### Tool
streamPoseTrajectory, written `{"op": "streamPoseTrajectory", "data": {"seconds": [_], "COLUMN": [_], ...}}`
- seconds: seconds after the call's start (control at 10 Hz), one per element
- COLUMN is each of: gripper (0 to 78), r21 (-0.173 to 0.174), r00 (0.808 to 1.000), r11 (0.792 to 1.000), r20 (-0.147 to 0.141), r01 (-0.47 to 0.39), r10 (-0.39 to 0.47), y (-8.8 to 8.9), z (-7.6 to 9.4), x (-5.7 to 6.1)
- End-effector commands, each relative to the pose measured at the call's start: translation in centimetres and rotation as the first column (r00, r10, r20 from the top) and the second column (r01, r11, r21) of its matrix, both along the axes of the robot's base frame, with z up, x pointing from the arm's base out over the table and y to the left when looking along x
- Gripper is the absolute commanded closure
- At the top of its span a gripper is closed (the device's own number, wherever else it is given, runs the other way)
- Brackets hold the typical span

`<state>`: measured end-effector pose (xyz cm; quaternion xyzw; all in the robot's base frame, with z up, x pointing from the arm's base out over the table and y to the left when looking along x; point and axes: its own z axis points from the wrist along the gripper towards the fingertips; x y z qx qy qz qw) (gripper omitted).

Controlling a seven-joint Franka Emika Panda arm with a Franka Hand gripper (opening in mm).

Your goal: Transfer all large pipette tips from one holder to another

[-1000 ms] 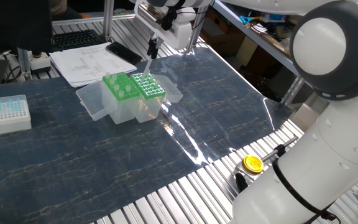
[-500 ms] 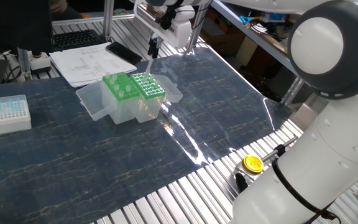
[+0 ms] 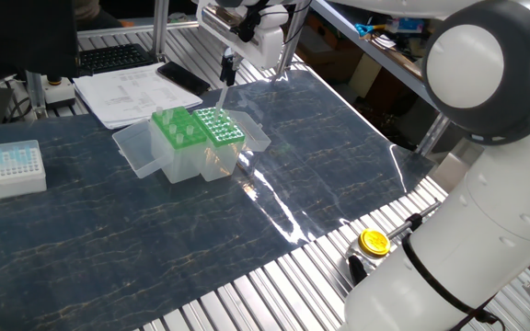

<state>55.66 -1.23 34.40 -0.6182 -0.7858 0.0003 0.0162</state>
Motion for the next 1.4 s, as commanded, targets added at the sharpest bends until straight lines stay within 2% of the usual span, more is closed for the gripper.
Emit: {"op": "streamPoseTrajectory", "data": {"seconds": [0.1, 0.3, 1.0, 1.4], "gripper": [76.4, 76.4, 76.4, 76.4], "r21": [0.012, 0.010, 0.004, 0.003], "r00": [0.998, 0.997, 0.998, 0.999], "r11": [0.998, 0.997, 0.998, 0.999], "r20": [-0.009, -0.021, -0.020, -0.019], "r01": [-0.056, -0.071, -0.060, -0.044], "r10": [0.056, 0.071, 0.060, 0.044], "y": [0.0, 0.0, 1.2, 2.1], "z": [0.1, 0.1, 0.1, -0.4], "x": [0.0, 0.0, 0.2, 1.1]}}
